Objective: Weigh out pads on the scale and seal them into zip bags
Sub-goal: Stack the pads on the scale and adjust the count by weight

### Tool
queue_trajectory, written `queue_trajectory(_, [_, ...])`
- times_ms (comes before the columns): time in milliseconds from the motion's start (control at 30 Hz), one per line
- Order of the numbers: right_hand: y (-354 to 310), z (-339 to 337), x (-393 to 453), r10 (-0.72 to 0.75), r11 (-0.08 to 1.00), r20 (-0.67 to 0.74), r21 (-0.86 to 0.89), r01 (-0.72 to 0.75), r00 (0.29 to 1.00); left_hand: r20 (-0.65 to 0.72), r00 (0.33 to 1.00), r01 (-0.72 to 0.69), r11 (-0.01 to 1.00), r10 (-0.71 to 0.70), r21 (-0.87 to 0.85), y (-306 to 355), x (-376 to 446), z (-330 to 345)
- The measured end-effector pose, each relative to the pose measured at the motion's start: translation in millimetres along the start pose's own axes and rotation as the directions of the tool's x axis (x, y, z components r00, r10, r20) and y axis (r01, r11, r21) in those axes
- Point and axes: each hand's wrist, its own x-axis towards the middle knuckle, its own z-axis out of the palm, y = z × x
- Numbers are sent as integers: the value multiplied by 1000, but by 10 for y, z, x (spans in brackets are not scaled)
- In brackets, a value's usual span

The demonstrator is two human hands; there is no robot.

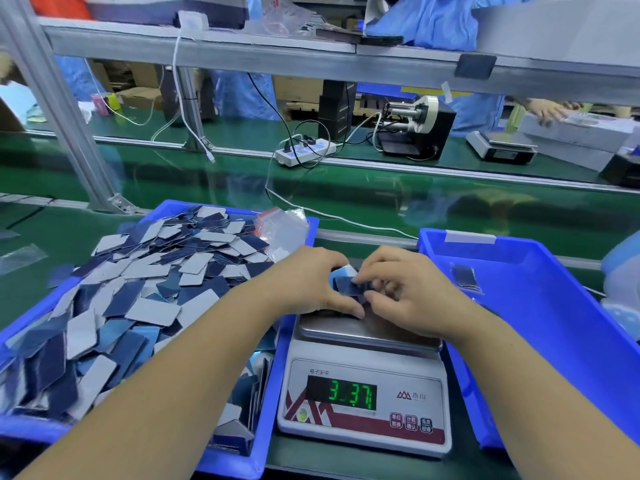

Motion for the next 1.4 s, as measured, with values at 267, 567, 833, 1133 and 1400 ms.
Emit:
queue_trajectory(267, [19,48,58,196,977,-87,98,-188,977,35,994,-102,993,104,-64,-5,-133,-47])
queue_trajectory(567, [36,101,55,233,967,-153,143,-212,960,-136,989,-93,974,65,-207,-18,-116,99])
queue_trajectory(833, [-9,188,101,163,987,-196,41,-158,967,-95,993,-103,913,71,-396,89,-116,166])
queue_trajectory(1133, [54,173,97,276,960,-164,92,-264,947,-388,918,-211,934,88,-288,-15,-53,131])
queue_trajectory(1400, [72,184,85,256,966,-142,-9,-260,956,-367,917,11,927,-159,-375,-202,-70,23])
